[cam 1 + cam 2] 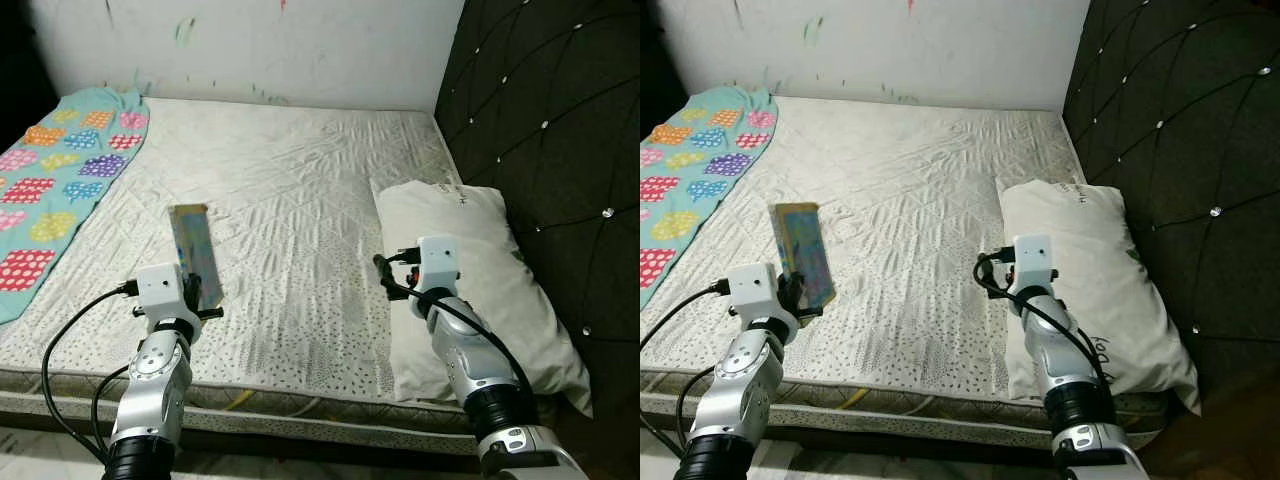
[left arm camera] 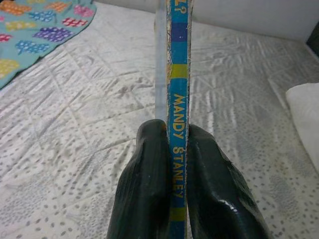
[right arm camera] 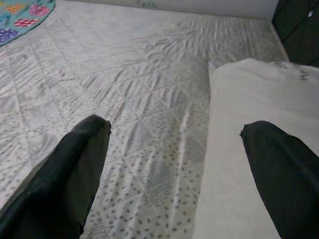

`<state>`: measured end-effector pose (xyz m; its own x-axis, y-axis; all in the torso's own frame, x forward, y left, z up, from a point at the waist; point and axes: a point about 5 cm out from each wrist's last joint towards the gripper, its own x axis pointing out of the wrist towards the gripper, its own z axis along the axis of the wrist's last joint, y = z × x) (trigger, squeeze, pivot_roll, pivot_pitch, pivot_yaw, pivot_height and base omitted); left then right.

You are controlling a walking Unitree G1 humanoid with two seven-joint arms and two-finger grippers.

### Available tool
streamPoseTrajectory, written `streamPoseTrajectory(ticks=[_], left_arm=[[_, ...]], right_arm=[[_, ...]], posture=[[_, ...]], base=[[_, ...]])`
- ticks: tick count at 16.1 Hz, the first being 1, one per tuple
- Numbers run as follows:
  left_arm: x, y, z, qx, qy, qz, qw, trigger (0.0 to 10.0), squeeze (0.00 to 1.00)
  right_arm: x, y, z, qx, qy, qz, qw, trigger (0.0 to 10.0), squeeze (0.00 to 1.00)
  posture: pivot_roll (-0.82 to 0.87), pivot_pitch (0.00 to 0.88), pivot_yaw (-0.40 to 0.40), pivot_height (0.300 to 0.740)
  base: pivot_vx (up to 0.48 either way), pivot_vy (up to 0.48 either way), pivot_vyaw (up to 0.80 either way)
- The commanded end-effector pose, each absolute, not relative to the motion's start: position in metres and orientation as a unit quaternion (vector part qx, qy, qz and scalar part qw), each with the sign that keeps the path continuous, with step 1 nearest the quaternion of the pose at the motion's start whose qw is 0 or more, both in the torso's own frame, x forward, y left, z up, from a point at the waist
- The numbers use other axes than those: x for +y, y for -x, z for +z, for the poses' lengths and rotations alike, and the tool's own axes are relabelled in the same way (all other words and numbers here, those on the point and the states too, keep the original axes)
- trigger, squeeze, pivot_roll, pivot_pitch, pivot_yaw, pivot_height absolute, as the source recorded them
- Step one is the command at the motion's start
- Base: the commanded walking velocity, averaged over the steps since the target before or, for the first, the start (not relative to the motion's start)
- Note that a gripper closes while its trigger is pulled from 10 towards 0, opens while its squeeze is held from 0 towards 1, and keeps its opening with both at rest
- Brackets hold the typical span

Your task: Clean up the room

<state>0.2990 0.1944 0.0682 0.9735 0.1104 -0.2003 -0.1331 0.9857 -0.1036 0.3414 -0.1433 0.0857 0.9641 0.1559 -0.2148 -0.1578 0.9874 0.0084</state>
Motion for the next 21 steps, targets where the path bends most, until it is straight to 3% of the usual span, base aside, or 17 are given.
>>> streamPoseTrajectory(ticks=[1,3,7,9,11,15,17,21], left_arm=[[0.196,-0.306,0.079,0.069,0.047,0.063,0.995,10.0,0.00],[0.200,-0.298,0.068,0.096,0.043,0.063,0.992,10.0,0.00],[0.213,-0.282,0.070,0.094,0.041,0.056,0.993,10.0,0.00],[0.222,-0.262,0.071,0.089,0.040,0.050,0.994,10.0,0.00],[0.226,-0.249,0.069,0.097,0.034,0.044,0.994,10.0,0.00],[0.221,-0.254,0.070,0.086,0.043,0.048,0.994,10.0,0.00],[0.200,-0.261,0.077,0.081,0.060,0.012,0.995,10.0,0.00],[0.198,-0.260,0.077,0.085,0.073,0.010,0.994,10.0,0.00]], right_arm=[[-0.141,-0.344,0.089,0.100,0.008,0.084,0.991,10.0,0.00],[-0.152,-0.338,0.081,0.117,0.042,0.077,0.989,10.0,0.00],[-0.176,-0.325,0.075,0.132,0.025,0.060,0.989,10.0,0.00],[-0.189,-0.314,0.075,0.116,0.081,0.040,0.989,10.0,0.00],[-0.197,-0.307,0.076,0.103,0.069,0.024,0.992,10.0,0.00],[-0.205,-0.310,0.084,0.101,0.038,-0.007,0.994,10.0,0.00],[-0.198,-0.313,0.090,0.097,0.020,0.003,0.995,10.0,0.00],[-0.198,-0.310,0.090,0.101,0.011,0.005,0.995,10.0,0.00]], posture=[[-0.05,0.000,-0.021,0.740],[-0.04,0.000,-0.021,0.740],[-0.05,0.000,-0.014,0.740],[-0.05,0.000,-0.011,0.740],[-0.05,0.000,-0.019,0.740],[-0.05,0.010,-0.024,0.740],[-0.06,0.021,-0.027,0.740],[-0.07,0.031,-0.028,0.740]], base=[[0.000,0.000,0.00],[0.000,0.000,0.00],[0.000,0.000,0.00],[0.000,0.000,0.00],[0.000,0.000,0.00],[0.000,0.000,0.00],[0.000,0.000,0.00],[0.000,0.000,-0.20]])
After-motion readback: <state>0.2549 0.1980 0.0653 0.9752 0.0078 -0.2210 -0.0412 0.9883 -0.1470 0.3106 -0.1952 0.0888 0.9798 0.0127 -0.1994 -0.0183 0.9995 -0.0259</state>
